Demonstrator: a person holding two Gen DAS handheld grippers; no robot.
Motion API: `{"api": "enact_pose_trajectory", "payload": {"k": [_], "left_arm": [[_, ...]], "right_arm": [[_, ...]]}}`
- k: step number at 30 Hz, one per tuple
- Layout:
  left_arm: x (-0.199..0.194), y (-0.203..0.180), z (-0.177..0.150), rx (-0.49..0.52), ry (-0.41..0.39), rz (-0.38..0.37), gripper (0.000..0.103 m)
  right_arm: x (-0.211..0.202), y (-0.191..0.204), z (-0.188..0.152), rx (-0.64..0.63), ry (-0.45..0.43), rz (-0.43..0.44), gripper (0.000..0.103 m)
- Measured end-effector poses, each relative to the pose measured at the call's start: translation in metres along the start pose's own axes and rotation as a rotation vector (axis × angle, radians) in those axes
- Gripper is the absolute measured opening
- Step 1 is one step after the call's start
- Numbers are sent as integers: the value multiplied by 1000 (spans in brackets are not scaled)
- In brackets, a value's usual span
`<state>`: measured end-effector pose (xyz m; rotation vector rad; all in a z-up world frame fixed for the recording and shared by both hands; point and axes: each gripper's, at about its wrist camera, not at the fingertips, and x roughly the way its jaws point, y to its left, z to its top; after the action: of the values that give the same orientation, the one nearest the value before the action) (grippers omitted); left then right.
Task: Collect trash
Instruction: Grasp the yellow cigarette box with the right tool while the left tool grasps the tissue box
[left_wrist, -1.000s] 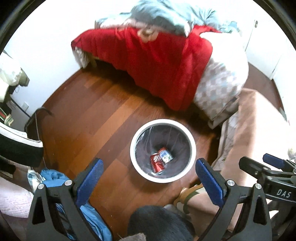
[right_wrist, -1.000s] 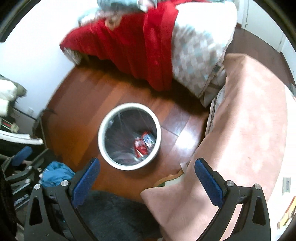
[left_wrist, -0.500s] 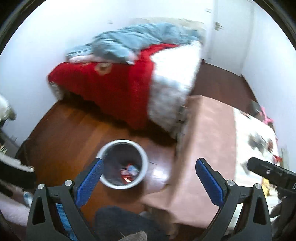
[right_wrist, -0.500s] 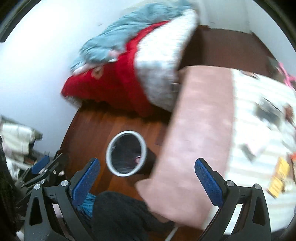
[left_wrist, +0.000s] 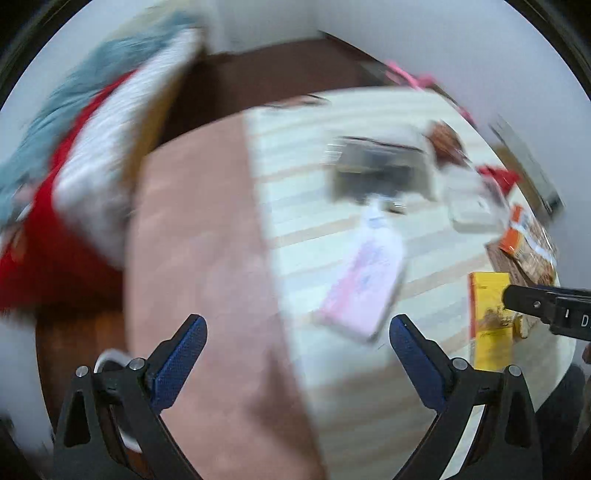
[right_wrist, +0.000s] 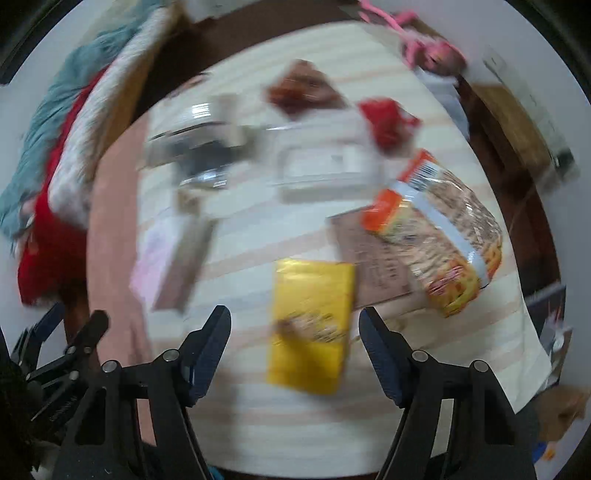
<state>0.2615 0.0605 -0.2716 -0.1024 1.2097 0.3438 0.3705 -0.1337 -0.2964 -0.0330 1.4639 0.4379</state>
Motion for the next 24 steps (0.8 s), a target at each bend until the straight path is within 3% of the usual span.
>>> {"api": "enact_pose_trajectory", "payload": {"k": [3,5,7,10,15,17,18,19,24], "left_arm": [[32,-25,27,103,71,-54,100],[50,-33,37,133,109,-83,90],[61,-33,40,122,146,-96,48],[62,-24,38,56,148,-103,48],[53,17,2,-181,179,-102,48],[47,33,-20,-272,185,-104,48],[43,40,-32,-305,188,-113,48],[41,44,-38,-324,190,-114,48],[33,53,-66,-351,180,-92,47]], "right_arm": [[12,-12,10,34,25,3,74],[19,-14,14,39,36,8,74],[23,-10,16,27,45,10,74],[33,3,16,-15,66,-7,74],[47,30,10,-111,82,-90,74],[52,47,5,-171,74,-127,71],[53,55,2,-208,67,-142,64],[54,65,-1,-250,65,-142,58],[61,100,-23,-375,99,-121,59]]}}
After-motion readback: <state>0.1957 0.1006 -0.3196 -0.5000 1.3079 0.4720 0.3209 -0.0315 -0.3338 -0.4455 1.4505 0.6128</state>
